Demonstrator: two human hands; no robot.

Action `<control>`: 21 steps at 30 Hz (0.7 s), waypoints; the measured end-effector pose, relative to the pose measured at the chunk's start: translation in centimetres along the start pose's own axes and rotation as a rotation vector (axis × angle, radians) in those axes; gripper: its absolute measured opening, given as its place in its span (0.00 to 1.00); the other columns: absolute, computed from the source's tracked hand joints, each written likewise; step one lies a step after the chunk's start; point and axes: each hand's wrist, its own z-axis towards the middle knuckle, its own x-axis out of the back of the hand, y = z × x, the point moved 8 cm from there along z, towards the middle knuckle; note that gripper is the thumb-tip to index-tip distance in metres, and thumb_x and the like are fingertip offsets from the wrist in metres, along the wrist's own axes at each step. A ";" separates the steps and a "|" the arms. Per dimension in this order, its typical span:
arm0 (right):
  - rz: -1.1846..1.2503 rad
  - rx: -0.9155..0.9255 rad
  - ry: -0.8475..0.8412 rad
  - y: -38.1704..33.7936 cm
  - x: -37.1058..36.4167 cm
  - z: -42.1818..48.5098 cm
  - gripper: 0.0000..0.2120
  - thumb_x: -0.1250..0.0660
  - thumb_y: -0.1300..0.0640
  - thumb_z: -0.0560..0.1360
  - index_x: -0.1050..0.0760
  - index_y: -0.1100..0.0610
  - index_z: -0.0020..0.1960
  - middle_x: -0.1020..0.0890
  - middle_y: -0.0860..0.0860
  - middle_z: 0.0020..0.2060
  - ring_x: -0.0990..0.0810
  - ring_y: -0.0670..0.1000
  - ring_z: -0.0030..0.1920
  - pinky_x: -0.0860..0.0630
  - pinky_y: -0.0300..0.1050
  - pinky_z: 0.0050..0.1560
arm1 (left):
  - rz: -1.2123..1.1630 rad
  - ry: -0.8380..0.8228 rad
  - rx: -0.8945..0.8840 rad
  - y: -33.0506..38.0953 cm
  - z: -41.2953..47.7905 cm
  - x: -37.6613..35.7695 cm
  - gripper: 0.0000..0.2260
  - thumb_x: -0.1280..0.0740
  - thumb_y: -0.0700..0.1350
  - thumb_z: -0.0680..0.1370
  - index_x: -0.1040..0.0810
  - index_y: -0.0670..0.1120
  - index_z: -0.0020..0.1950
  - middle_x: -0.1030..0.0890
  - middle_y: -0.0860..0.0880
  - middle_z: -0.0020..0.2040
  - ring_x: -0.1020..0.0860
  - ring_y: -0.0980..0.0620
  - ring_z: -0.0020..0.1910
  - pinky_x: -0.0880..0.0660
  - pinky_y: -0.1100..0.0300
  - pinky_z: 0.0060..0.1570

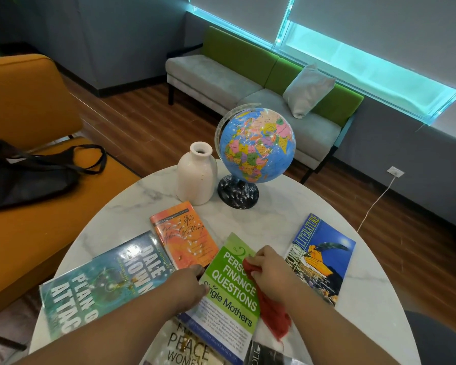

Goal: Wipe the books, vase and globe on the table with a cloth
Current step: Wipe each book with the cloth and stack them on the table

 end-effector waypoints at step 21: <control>0.100 0.257 -0.059 -2.6 -2.0 -2.1 0.14 0.34 0.59 0.78 0.23 0.54 0.63 0.27 0.40 0.53 0.27 0.35 0.50 0.34 0.23 0.53 | -0.014 -0.005 -0.011 -0.1 0.3 -0.1 0.17 0.35 0.47 0.79 0.30 0.50 0.68 0.20 0.48 0.58 0.21 0.50 0.52 0.24 0.58 0.51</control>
